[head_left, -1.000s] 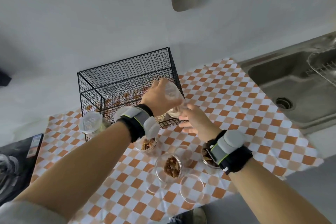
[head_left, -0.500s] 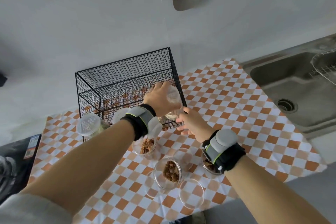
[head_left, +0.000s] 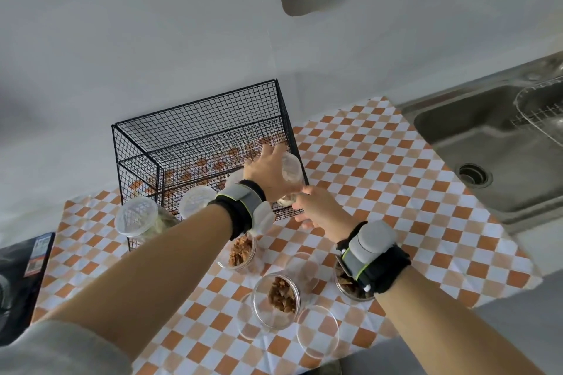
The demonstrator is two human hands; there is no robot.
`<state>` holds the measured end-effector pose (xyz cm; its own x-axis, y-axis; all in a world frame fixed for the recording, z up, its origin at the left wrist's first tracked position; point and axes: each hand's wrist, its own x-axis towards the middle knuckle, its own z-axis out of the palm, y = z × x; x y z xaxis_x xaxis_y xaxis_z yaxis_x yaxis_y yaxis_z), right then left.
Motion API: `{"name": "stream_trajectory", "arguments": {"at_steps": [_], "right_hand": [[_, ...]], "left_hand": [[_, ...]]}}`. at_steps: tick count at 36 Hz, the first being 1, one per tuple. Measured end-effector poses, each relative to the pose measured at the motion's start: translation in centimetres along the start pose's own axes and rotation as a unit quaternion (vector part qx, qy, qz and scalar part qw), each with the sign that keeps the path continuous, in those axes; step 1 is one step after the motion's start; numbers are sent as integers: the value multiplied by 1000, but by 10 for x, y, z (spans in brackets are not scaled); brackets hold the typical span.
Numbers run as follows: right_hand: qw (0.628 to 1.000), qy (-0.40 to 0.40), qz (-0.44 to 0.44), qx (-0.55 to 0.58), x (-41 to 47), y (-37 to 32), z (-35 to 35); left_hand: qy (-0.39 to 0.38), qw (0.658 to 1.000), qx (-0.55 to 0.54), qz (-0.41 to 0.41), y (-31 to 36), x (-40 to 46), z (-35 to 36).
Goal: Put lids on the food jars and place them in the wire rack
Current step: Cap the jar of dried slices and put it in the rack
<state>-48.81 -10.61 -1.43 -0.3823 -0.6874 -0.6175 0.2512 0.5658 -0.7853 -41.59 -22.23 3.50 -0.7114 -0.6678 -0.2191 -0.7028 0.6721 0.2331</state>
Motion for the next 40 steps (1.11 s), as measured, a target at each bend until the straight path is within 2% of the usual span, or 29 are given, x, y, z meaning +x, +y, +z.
{"name": "stream_trajectory", "arguments": {"at_steps": [9, 19, 31, 36, 40], "right_hand": [[997, -8, -54, -57, -12, 3, -5], [988, -3, -51, -145, -13, 8, -2], [973, 5, -88, -214, -38, 6, -8], [968, -3, -121, -221, -67, 0, -11], [961, 26, -149, -231, -85, -2, -15]], "left_hand": [[0, 1000, 20, 24, -4, 5, 13], [4, 999, 22, 26, -2, 1, 19], [8, 1000, 13, 25, -5, -6, 20], [16, 1000, -11, 24, -9, -12, 18], [43, 997, -45, 38, -8, -26, 9]]}}
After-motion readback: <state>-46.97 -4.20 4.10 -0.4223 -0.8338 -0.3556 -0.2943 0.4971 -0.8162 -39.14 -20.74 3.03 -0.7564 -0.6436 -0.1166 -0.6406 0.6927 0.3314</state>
